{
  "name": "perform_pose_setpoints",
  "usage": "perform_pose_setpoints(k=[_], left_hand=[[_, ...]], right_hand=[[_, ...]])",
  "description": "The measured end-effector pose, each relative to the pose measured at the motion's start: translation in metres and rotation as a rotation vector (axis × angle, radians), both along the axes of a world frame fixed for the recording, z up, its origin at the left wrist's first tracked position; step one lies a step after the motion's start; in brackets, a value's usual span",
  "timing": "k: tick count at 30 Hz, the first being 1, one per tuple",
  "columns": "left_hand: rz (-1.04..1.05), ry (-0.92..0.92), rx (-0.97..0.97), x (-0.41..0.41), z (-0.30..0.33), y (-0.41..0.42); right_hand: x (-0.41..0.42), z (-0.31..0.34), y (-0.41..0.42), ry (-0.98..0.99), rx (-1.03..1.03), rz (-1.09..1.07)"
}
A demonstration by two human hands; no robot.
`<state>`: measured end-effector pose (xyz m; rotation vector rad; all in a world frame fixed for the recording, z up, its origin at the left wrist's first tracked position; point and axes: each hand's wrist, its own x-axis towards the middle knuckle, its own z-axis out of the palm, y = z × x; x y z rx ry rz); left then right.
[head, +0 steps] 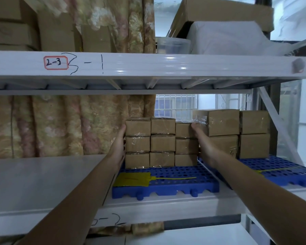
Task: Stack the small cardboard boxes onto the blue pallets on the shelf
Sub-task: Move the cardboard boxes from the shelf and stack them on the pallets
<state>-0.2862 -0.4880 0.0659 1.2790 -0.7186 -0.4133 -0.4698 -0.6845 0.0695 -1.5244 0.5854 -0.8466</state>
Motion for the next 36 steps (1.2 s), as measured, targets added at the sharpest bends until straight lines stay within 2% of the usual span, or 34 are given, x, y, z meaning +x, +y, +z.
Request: perform_pose_setpoints(k=[3,10,13,15,19,23,31,36], left_hand=[[0.046,-0.195,0.117,0.001,-0.002,0.014],[0.234,-0.772,0.638,-0.007,-0.008,0.056],[0.307,-0.894,0.914,-0.018,-0.006,0.072],[0.352,-0.905,1.014,-0.026,-0.008,0.078],[0.460,-1.032,1.093,-0.069,-0.012,0.076],[0.503,-1.153,1.053,-0.126,-0.020,0.061],[0.317,-1.158,0.914,-0.204,-0.026,-0.019],[0.303,-1.269,0.887,-0.242,-0.003,-0.069]], right_hand=[[-0.008,-0.002,0.003,0.091,-0.108,-0.020],[-0.043,-0.002,0.024,0.335,-0.526,-0.128],[-0.065,-0.006,0.023,0.446,-0.694,-0.128],[-0.081,-0.008,0.018,0.565,-0.811,-0.113],[-0.113,-0.015,-0.003,0.771,-0.964,-0.043],[-0.156,-0.021,-0.014,0.822,-1.059,0.017],[-0.230,-0.021,-0.042,0.815,-1.107,0.027],[-0.251,-0.018,-0.071,0.836,-1.128,-0.019]])
